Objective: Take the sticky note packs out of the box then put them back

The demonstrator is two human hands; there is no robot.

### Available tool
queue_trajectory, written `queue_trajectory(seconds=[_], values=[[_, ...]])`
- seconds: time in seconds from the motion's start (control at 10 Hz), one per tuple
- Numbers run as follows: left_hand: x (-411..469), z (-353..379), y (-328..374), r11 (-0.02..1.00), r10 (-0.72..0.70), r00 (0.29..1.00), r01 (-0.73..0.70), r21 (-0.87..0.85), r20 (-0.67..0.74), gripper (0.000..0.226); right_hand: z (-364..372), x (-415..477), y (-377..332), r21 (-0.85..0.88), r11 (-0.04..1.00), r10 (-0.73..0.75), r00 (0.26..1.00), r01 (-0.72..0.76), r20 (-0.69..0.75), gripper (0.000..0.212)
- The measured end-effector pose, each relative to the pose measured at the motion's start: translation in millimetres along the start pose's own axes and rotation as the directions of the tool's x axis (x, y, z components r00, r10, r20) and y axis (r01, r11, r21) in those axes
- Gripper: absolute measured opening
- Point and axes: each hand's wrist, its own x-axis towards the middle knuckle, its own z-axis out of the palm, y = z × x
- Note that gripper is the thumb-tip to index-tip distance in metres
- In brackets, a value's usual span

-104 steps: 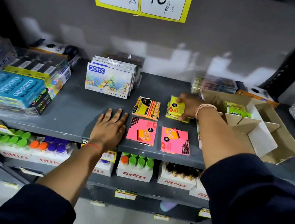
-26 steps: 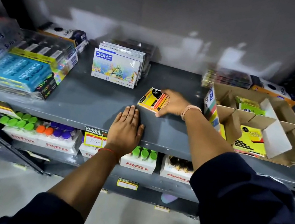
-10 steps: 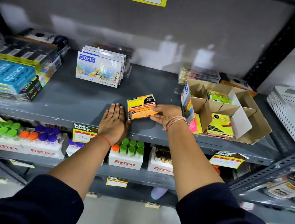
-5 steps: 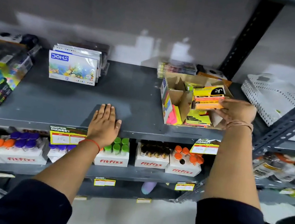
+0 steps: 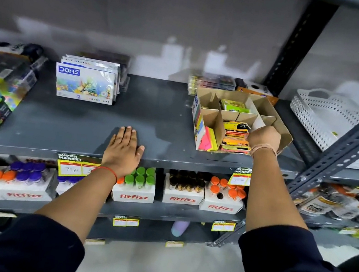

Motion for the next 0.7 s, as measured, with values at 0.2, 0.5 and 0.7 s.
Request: queue_trajectory(seconds=[0.2,0.5,0.7], values=[[-2,-1,-1,1.000,0.005,1.000,-0.005,-0.014,0.002,0.059,1,-4,1,-0.152,0.982,-0.109,0.994,0.109,0.012,0.031],[-14,-18,27,0.973,0.173,0.908,-0.218,-0.077,-0.381,0.074,1,-72,-22,-0.169,0.742,-0.644,0.619,0.649,-0.450,0.040],[-50,-125,89,0.861,0.310,0.439,-0.506,0.053,-0.843,0.061,-47,-114,-84,-0.186,0.432,-0.656,0.166,0.882,-0.736,0.042]])
